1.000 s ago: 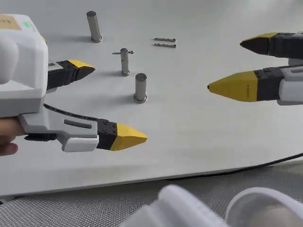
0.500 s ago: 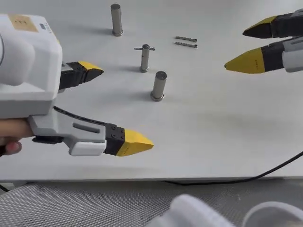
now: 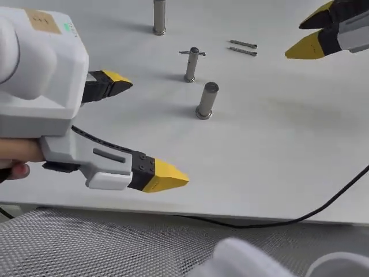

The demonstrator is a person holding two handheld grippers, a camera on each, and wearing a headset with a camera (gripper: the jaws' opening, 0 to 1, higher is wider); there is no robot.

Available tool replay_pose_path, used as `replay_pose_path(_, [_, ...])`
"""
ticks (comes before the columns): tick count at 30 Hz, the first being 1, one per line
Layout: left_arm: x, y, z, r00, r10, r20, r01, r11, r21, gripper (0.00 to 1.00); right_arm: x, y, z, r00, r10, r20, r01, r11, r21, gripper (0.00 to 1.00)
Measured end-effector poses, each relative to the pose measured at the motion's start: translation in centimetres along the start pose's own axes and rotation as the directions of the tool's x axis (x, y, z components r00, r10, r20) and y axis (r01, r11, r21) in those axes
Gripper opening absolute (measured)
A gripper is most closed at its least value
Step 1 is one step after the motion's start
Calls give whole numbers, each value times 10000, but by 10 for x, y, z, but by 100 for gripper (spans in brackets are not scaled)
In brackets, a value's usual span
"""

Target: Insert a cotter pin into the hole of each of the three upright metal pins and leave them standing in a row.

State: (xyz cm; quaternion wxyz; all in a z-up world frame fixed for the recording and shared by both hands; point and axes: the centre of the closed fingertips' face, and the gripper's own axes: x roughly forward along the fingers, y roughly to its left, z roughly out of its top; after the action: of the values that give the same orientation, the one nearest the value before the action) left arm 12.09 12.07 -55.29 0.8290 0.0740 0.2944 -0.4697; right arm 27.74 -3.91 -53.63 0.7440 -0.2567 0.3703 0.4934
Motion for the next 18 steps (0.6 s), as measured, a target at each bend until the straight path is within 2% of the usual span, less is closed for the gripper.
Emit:
replay_pose_path(3, [2,1,-1,9999,-30,101,31,9999,-101,99,10,-3,-3,9993,180,-329,-183,9998,-74,34])
replay_pose_path(6, [2,1,-4,10000,-16,64,18,9998,-179,99,20,-16,-6,9967,-260,-767,238,9993,-296,31])
replay_pose_path(11, [1,0,-6,10000,-46,-1,46,9999,-150,99,31,-23,2,9986,-54,-522,53,10000,-14,18])
replay_pose_path(13, [0,-4,-4,9997,-228,111,231,9994,-243,99,37,-28,-1,9972,-165,-733,166,9999,6,11])
replay_pose_path(18, [-1,-4,-3,9997,-182,147,186,9995,-251,99,50,-35,-7,9936,-225,-1109,166,9984,-540,4])
